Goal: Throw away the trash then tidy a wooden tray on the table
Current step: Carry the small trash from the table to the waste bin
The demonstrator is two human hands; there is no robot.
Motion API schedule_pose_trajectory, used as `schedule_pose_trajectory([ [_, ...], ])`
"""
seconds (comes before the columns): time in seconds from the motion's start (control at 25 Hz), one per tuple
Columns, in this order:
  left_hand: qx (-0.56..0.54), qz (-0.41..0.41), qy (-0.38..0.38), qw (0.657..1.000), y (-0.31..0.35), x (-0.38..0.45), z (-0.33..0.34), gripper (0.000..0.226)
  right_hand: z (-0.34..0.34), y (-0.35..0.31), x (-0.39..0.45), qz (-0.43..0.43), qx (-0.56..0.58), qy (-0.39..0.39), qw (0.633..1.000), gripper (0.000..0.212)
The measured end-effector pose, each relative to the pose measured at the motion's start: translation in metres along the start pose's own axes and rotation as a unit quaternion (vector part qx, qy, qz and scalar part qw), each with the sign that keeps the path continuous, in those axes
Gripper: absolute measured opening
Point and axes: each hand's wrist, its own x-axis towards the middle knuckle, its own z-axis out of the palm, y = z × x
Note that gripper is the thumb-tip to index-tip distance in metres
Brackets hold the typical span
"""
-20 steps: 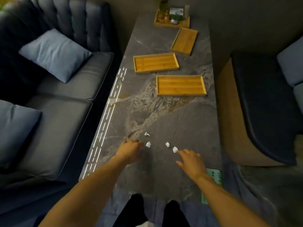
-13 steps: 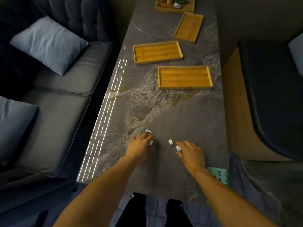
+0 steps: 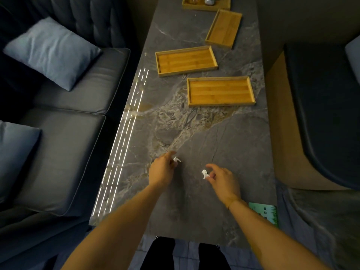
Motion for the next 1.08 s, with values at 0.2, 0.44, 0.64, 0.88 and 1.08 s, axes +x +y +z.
schedule_pose_trajectory([
  [0.2,0.096,0.042,-0.060,0.993,0.004,0.021,-0.001,0.025,0.007,-0.003,0.014,-0.004,-0.094,-0.041,0.995,0.033],
  [0.44,0.156,0.051,-0.053,0.985,0.003,0.021,0.003,0.012,0.012,-0.003,0.015,0.007,-0.120,-0.018,0.993,0.010],
  [0.64,0.107,0.023,-0.038,0.993,0.012,0.012,-0.008,0.011,-0.010,-0.008,0.004,0.041,-0.024,0.013,0.999,0.015],
  [0.88,0.042,0.172,-0.039,0.983,0.047,-0.010,-0.041,0.008,-0.066,-0.017,-0.049,0.021,0.073,0.096,0.992,0.004],
  [1.08,0.033,0.313,-0.077,0.946,0.067,-0.030,-0.067,0.005,-0.085,-0.030,-0.116,0.044,0.051,0.227,0.972,0.005],
])
